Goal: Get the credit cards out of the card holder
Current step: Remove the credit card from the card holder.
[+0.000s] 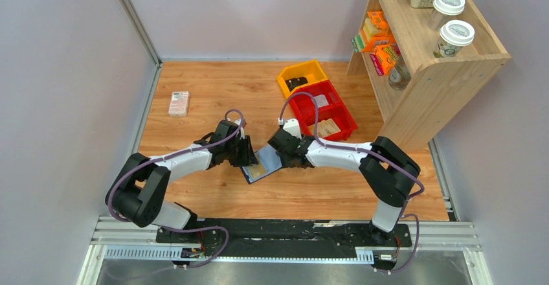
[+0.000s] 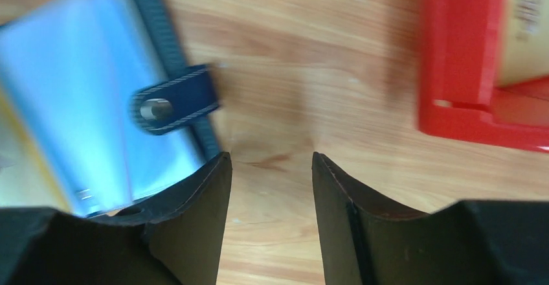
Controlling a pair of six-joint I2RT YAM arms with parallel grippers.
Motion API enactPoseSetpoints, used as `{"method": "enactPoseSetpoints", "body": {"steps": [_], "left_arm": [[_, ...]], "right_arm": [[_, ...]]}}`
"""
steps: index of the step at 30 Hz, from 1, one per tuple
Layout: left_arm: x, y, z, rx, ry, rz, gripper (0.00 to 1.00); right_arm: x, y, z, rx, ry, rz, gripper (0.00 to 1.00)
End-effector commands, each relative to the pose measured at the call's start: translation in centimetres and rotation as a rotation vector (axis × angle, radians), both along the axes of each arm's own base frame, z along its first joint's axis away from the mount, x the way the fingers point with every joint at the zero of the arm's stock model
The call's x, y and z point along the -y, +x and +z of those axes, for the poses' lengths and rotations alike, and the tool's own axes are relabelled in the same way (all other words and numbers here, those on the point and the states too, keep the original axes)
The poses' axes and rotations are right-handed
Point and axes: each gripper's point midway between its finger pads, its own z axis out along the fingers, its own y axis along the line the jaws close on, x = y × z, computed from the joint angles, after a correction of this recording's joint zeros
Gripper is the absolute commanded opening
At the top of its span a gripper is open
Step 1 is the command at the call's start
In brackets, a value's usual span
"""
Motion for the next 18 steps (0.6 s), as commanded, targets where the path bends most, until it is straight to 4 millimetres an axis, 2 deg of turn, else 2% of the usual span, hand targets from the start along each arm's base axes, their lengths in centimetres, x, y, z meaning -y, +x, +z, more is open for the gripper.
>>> {"method": "enactPoseSetpoints", "body": {"steps": [1,3,7,11,13,18], "left_arm": [[-3.4,-4.2,-4.3,-0.157,0.172,-0.015,0.39],[-3.2,-4.0,-4.0,-0.145,0.164,-0.018,0.39],[-3.0,-3.7,-3.4,-0.129,0.154,-0.020,0.39],[-2.8,-3.3,-2.7,-0.104,0.141,-0.017,0.39],[-2.8,-3.1,-2.1,-0.085,0.136,-0.009,0.39],[-3.5,-2.6,-0.6,-0.017,0.143,0.026,0.38]], "right_arm": [[4.5,1.8,2.7,0.103,-0.148,-0.141,0.51],[3.1,1.8,3.8,0.106,-0.078,-0.081,0.51],[-1.7,1.1,8.3,0.155,0.224,0.091,0.51],[-5.0,0.2,11.8,0.186,0.416,0.227,0.47],[-6.6,-0.2,12.2,0.164,0.457,0.289,0.42],[-8.8,0.3,10.7,0.092,0.483,0.300,0.34]]}}
